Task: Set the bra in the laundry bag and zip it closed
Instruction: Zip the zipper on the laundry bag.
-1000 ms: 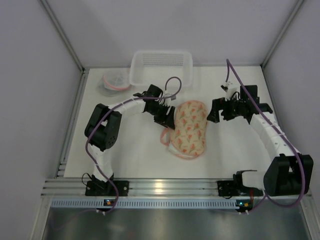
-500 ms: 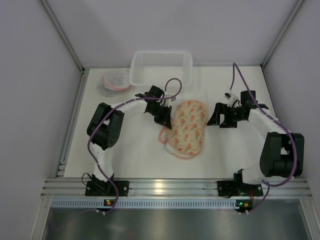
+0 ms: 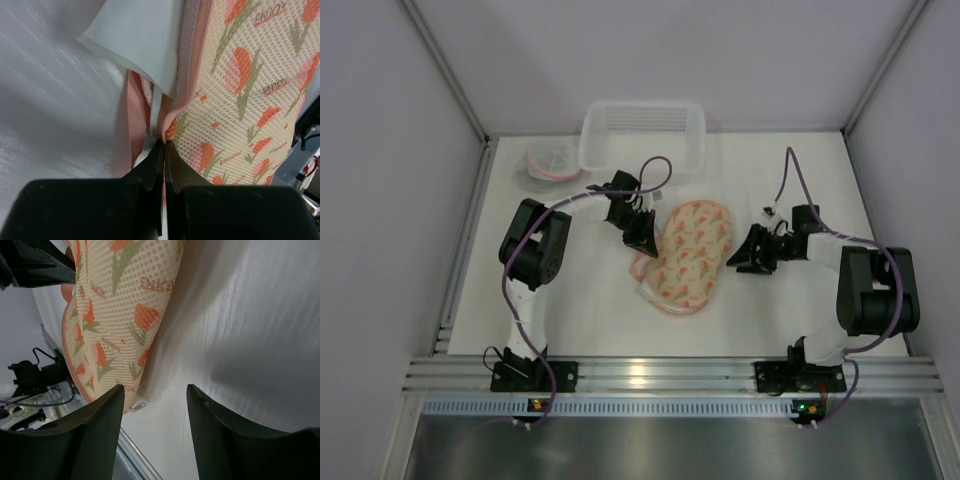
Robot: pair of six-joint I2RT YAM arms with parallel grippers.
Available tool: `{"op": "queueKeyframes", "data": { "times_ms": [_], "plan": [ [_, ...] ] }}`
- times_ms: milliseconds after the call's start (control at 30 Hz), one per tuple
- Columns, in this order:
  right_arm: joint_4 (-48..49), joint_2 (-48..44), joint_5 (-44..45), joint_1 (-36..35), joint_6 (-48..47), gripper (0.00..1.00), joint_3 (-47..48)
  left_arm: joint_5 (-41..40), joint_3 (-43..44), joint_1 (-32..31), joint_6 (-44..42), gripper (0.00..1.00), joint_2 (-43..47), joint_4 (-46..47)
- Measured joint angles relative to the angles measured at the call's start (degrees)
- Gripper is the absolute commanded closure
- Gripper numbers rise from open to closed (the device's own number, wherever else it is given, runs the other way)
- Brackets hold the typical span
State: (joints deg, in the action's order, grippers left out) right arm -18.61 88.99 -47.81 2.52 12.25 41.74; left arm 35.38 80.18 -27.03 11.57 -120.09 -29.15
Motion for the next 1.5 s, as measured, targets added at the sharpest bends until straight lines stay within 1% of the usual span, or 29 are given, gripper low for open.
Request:
{"op": "queueKeyframes", "data": {
  "times_ms": [100,300,433,500,567,600,633,667,700,733,767,833,867,933,967,1000,1133,1167,1200,1267,1333,1400,1500],
  "plan": [
    [6.23,2.23,-2.27,-0.2,3.85,0.49,-3.78,1.18,0.44,0.26,0.39,1.0,-0.66,-0.04],
    [23.47,4.98,-8.66,-2.19,12.96,0.5,-11.26,2.8,0.7,0.48,0.57,1.0,-1.33,0.13],
    [32.11,8.72,-11.21,-5.31,16.81,0.53,-11.96,2.95,0.72,0.48,0.72,1.0,-1.42,0.17],
    [35.34,11.06,-12.48,-6.49,18.34,0.6,-11.54,2.99,0.72,0.5,0.76,1.0,-1.46,0.2],
    [37.46,13.09,-13.14,-7.21,19.08,0.72,-11.06,3.37,0.87,0.52,0.81,1.0,-1.68,0.2],
    [38.03,14.03,-13.11,-7.48,19.39,0.86,-10.8,3.52,0.94,0.52,0.79,1.0,-1.77,0.2],
    [38.21,14.49,-12.76,-7.63,19.43,0.94,-10.75,3.61,0.98,0.52,0.79,1.0,-1.79,0.2],
    [37.75,14.69,-12.26,-7.65,19.41,1.0,-10.67,3.61,0.98,0.55,0.79,1.0,-1.79,0.17],
    [37.0,14.67,-11.82,-7.65,19.28,1.0,-10.51,3.58,0.98,0.55,0.76,0.98,-1.73,0.17],
    [35.93,14.38,-11.47,-7.65,18.86,1.0,-10.23,3.48,0.85,0.55,0.74,0.94,-1.51,0.24],
    [33.86,14.01,-10.93,-7.67,18.32,1.0,-9.62,3.1,0.52,0.68,0.66,0.81,-1.09,0.42],
    [29.2,12.76,-9.92,-7.69,16.65,1.0,-7.61,2.08,-0.81,0.72,-0.22,0.66,0.52,0.74],
    [26.62,12.09,-9.4,-7.69,15.5,1.0,-6.21,1.36,-1.79,0.83,-1.03,0.49,1.86,0.74],
    [21.66,10.97,-8.85,-7.69,13.16,1.0,-3.1,-1.25,-4.42,1.38,-4.37,0.35,6.19,0.13],
    [19.1,10.43,-8.68,-7.74,11.82,1.0,-1.49,-2.75,-5.77,1.81,-6.23,0.25,8.63,-0.09],
    [17.22,10.01,-8.52,-7.74,10.86,1.0,-0.22,-3.67,-6.82,2.21,-8.13,0.22,10.97,-0.61],
    [13.2,9.27,-8.33,-7.76,8.68,1.0,2.78,-4.52,-8.98,3.34,-17.38,0.23,22.32,-2.51],
    [12.46,9.29,-8.31,-7.78,8.39,1.0,2.97,-3.89,-8.94,3.28,-20.04,0.28,24.98,-2.51],
    [11.19,9.29,-8.22,-7.82,8.11,1.0,3.02,-2.51,-8.76,2.86,-24.48,0.28,28.7,-2.58],
    [10.16,10.38,-8.33,-8.22,7.78,1.0,3.54,-2.08,-8.15,1.11,-29.83,0.3,30.05,-3.96],
    [9.33,12.31,-8.13,-8.96,7.17,1.0,4.55,-2.19,-8.17,-3.06,-35.63,0.34,30.18,-5.38],
    [8.0,13.92,-7.72,-9.84,6.29,1.0,5.66,-2.38,-8.68,-7.34,-39.21,0.36,30.05,-6.49],
    [6.45,15.41,-7.5,-11.08,5.09,1.0,7.32,-3.3,-8.92,-14.4,-44.94,0.37,29.18,-8.09]
  ]
}}
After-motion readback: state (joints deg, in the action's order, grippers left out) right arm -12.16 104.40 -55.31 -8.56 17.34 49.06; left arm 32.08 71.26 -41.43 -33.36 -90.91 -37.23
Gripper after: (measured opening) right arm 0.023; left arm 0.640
